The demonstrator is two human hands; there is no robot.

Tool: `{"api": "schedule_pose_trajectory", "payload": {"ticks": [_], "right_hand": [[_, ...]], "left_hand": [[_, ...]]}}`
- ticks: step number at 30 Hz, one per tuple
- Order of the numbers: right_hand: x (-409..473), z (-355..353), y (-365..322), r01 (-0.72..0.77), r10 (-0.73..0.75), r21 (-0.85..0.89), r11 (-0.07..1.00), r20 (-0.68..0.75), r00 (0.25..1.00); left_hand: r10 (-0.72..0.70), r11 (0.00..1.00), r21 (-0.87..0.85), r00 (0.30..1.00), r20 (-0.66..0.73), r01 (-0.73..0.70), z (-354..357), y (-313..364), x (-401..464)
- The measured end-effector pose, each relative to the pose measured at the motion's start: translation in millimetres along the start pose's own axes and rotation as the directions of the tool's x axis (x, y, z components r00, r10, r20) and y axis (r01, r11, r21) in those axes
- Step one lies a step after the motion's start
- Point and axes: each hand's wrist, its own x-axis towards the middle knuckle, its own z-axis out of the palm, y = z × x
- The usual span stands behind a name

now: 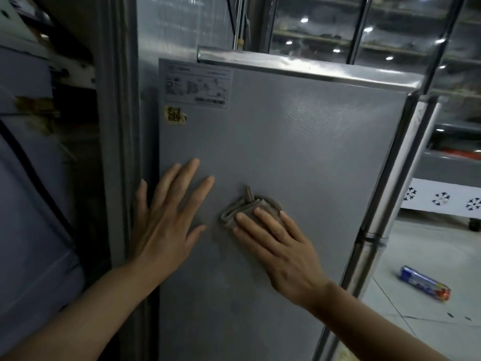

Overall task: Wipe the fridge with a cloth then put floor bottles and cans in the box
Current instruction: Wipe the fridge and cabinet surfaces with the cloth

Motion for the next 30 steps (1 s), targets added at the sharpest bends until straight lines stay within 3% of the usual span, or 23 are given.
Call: {"api": "schedule_pose_trajectory", "payload": {"ticks": [6, 8, 10, 12, 14, 16, 22, 24, 26, 28, 30], "right_hand": [[75.9, -14.6, 18.0, -0.302, 0.310, 0.072, 0.951, -0.232, 0.922], [68.4, -0.7, -6.7, -0.239, 0.250, 0.079, 0.968, -0.205, 0.946], [47.0, 13.3, -28.5, -0.055, 0.057, 0.033, 0.998, -0.087, 0.995], [33.5, 16.0, -34.8, 0.065, -0.065, -0.011, 0.998, 0.032, 0.997], [35.9, 11.7, -29.3, 0.102, -0.101, -0.033, 0.994, 0.053, 0.994], [52.3, 0.7, -20.0, 0.078, -0.077, -0.033, 0.996, 0.017, 0.997], [128.4, -10.6, -12.7, -0.194, 0.190, 0.005, 0.981, -0.226, 0.955], [118.9, 2.8, -31.1, -0.130, 0.126, -0.004, 0.991, -0.214, 0.969], [99.1, 15.4, -48.5, 0.044, -0.047, -0.031, 0.999, -0.116, 0.992], [87.4, 18.7, -55.4, 0.200, -0.200, -0.065, 0.978, 0.005, 0.980], [91.5, 13.3, -51.6, 0.256, -0.252, -0.089, 0.963, 0.050, 0.966]], "left_hand": [[-0.057, 0.995, -0.077, 0.998, 0.003, 0.057, 7.9, -19.7, -13.1], [-0.055, 0.990, -0.129, 0.998, 0.001, 0.055, 10.3, -19.4, -13.9], [-0.050, 0.985, -0.167, 0.999, 0.011, 0.051, 9.6, -19.3, -13.4], [-0.026, 0.982, -0.189, 0.999, 0.024, 0.030, 6.3, -21.7, -14.1], [0.007, 0.977, -0.212, 0.999, 0.035, 0.001, 2.8, -26.1, -16.5], [0.013, 0.966, -0.259, 0.999, 0.034, -0.004, 0.3, -31.1, -21.0], [-0.138, 0.855, -0.505, 0.990, -0.004, 0.117, 0.8, -44.7, -37.5], [-0.145, 0.850, -0.513, 0.989, -0.010, 0.120, 0.1, -47.1, -42.6], [-0.153, 0.851, -0.511, 0.988, -0.018, 0.123, -1.7, -47.2, -47.7], [-0.165, 0.850, -0.510, 0.986, -0.022, 0.131, -4.1, -46.5, -52.8], [-0.181, 0.852, -0.505, 0.983, -0.028, 0.142, -7.6, -46.9, -56.1]]}}
